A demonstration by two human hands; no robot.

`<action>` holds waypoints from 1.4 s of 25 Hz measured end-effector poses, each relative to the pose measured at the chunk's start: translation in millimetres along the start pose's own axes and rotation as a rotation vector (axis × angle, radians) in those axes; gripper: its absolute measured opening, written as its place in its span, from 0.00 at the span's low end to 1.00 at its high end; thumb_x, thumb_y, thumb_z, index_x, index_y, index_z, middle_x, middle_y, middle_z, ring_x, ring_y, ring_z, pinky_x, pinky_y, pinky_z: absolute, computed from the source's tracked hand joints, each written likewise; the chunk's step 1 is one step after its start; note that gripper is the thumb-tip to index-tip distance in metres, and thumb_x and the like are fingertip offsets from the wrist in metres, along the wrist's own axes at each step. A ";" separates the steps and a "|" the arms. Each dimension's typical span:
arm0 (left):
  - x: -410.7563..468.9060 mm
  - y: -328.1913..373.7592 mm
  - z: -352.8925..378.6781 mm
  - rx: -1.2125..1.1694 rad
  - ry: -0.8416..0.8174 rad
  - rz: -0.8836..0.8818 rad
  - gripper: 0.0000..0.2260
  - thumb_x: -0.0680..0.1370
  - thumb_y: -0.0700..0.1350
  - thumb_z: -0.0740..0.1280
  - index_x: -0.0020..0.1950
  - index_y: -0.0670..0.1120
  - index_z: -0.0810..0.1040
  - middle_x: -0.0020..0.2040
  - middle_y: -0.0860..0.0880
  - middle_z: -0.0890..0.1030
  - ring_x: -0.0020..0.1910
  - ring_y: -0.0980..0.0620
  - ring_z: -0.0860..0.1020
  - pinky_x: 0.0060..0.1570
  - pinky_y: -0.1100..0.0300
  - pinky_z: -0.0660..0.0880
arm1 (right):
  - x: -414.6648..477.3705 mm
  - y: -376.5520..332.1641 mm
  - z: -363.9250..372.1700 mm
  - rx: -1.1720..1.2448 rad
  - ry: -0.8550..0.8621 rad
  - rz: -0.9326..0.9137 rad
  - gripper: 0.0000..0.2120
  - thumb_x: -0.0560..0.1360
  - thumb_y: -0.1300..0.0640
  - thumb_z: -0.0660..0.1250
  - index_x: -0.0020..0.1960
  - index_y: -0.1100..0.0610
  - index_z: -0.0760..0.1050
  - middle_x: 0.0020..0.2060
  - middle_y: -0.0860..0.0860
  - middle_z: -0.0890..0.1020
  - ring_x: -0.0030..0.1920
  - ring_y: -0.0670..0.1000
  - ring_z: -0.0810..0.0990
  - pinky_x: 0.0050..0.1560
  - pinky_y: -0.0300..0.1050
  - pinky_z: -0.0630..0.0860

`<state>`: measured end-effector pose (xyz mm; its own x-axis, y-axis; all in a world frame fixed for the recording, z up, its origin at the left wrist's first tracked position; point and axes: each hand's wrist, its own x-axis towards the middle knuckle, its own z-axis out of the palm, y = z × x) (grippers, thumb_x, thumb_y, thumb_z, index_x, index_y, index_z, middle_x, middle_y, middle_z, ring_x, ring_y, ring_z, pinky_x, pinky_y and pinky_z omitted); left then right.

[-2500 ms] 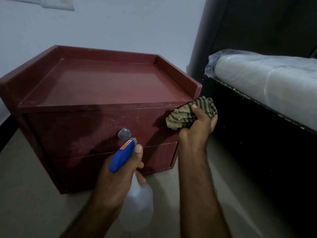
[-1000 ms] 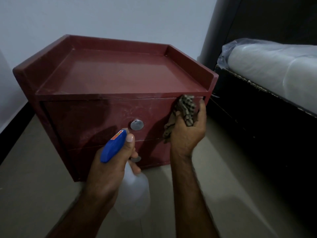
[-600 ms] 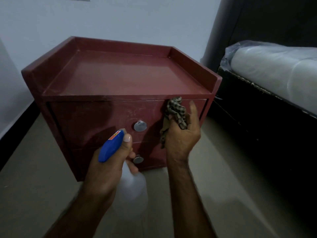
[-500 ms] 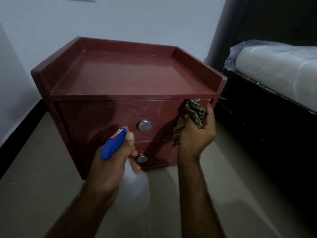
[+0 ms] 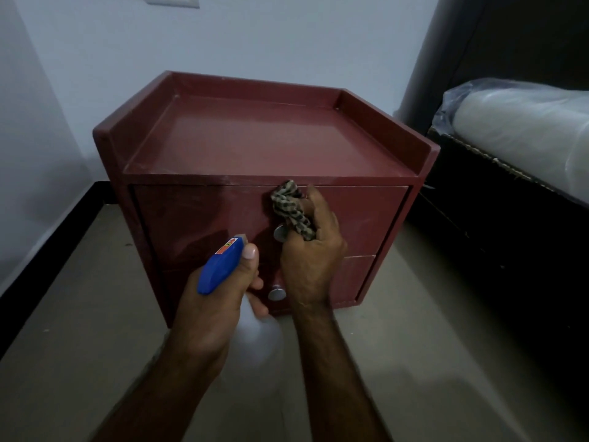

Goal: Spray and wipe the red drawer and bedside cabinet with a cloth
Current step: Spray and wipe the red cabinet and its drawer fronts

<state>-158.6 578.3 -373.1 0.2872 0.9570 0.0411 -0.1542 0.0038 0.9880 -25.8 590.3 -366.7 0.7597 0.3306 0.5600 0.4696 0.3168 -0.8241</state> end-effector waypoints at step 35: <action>21.2 27.2 -102.3 0.061 0.176 0.133 0.20 0.69 0.73 0.71 0.45 0.58 0.84 0.35 0.45 0.83 0.30 0.41 0.81 0.47 0.34 0.80 | -38.5 -37.6 71.1 0.020 0.033 -0.258 0.24 0.71 0.72 0.74 0.65 0.60 0.83 0.52 0.43 0.81 0.54 0.50 0.85 0.57 0.41 0.81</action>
<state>-253.4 628.4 -360.6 0.0978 0.9839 0.1498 -0.1209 -0.1376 0.9831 -104.7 628.9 -351.2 0.6303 0.2074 0.7481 0.6409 0.4049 -0.6522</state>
